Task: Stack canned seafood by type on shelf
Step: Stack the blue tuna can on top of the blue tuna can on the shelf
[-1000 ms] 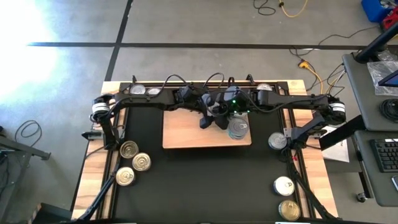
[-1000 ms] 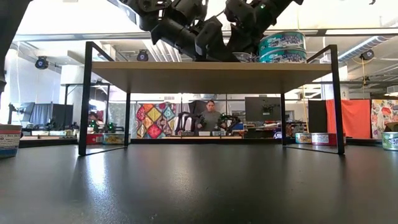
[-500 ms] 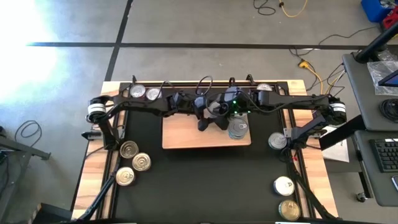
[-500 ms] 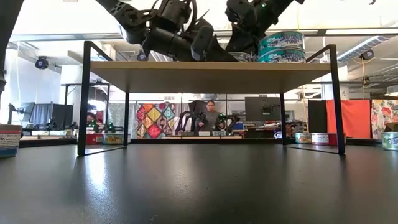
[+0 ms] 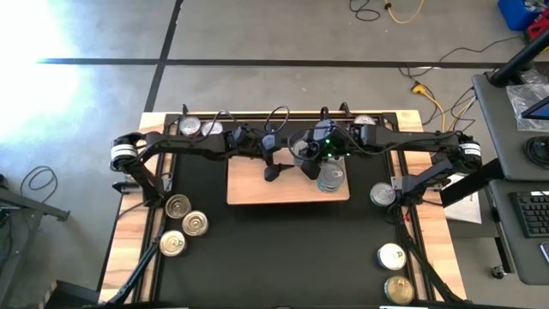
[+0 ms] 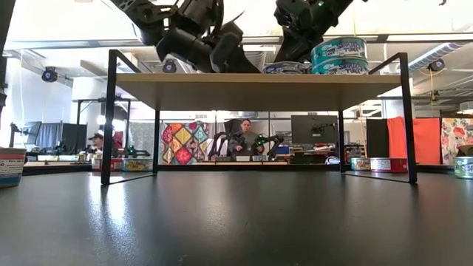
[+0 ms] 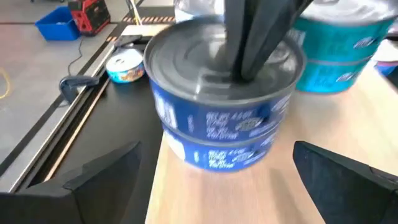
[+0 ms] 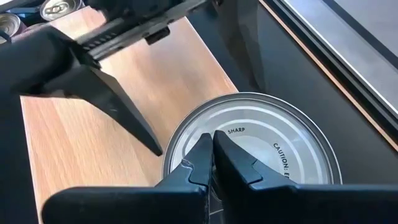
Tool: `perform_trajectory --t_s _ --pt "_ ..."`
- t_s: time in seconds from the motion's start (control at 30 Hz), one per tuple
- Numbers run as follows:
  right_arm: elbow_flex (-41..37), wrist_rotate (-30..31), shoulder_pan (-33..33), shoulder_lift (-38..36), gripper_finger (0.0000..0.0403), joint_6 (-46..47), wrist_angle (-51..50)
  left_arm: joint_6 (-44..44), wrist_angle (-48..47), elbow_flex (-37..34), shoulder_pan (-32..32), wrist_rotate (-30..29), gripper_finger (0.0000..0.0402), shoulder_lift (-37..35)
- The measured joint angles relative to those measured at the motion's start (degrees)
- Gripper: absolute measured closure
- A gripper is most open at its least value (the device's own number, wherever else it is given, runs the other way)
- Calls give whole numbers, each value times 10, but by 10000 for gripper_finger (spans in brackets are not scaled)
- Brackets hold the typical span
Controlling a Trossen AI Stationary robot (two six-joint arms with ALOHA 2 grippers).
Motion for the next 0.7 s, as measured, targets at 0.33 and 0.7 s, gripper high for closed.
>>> perform_trajectory --t_s 0.33,0.7 --pt "-1 -3 1 -8 390 23 14 -10 -43 1 -1 -6 2 -91" --pt "-5 19 1 -94 390 56 17 -40 -104 2 -10 -5 2 -179"
